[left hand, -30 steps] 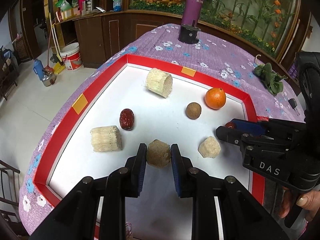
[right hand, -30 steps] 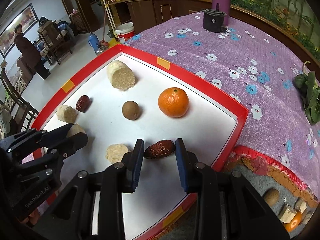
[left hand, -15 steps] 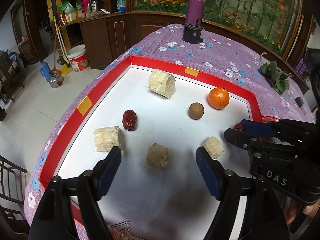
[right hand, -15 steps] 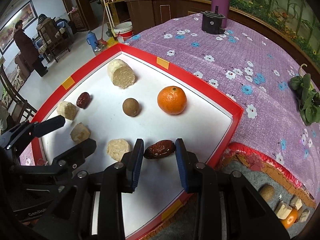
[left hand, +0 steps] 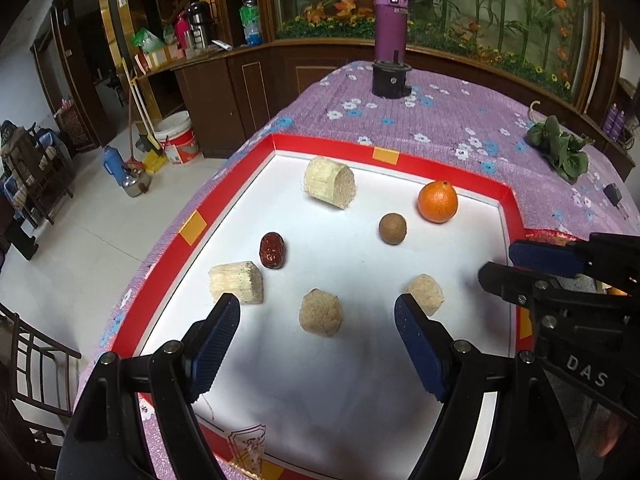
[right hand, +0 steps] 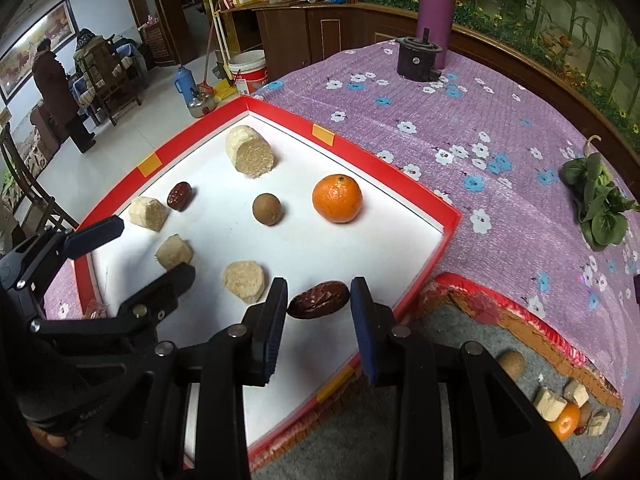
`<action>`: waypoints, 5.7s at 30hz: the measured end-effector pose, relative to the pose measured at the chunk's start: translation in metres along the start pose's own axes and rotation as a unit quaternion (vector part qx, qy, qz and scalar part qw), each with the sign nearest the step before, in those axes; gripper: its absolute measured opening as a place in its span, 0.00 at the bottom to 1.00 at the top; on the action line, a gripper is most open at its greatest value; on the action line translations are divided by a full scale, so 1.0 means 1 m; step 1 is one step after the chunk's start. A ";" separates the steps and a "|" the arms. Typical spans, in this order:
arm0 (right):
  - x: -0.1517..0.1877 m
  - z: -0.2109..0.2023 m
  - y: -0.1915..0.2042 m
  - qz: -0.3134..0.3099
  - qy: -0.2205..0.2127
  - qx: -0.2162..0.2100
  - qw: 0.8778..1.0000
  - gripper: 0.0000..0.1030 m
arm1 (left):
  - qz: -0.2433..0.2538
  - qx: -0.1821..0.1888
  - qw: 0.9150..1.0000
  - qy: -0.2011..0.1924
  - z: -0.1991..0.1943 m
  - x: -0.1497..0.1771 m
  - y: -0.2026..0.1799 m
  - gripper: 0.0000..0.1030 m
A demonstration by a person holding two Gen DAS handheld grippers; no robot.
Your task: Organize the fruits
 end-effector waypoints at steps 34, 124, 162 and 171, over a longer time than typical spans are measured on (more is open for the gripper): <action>0.191 -0.067 -0.132 0.120 0.022 -0.026 0.992 0.38 | 0.080 0.068 0.994 -0.006 -0.045 0.034 -0.166 0.77; 0.238 -0.096 -0.213 0.182 -0.017 0.018 0.983 0.30 | 0.170 0.231 0.956 0.061 -0.044 0.085 -0.262 0.18; 0.071 -0.061 0.002 0.004 -0.042 -0.068 0.997 0.31 | 0.006 0.132 0.991 -0.028 -0.057 0.029 -0.044 0.18; 0.039 -0.029 0.045 -0.049 -0.027 -0.073 0.996 0.31 | -0.030 0.102 0.994 -0.009 -0.030 0.026 -0.001 0.18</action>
Point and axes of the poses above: each gripper's, at about its wrist camera, not at the fingertips, and z roughly the way its jaws point, y to its left, x to its underside, the point moved 7 cm from there along z, roughly the way its jaws point, and after that the axes turned 7 degrees about y, right-handed, at the moved point
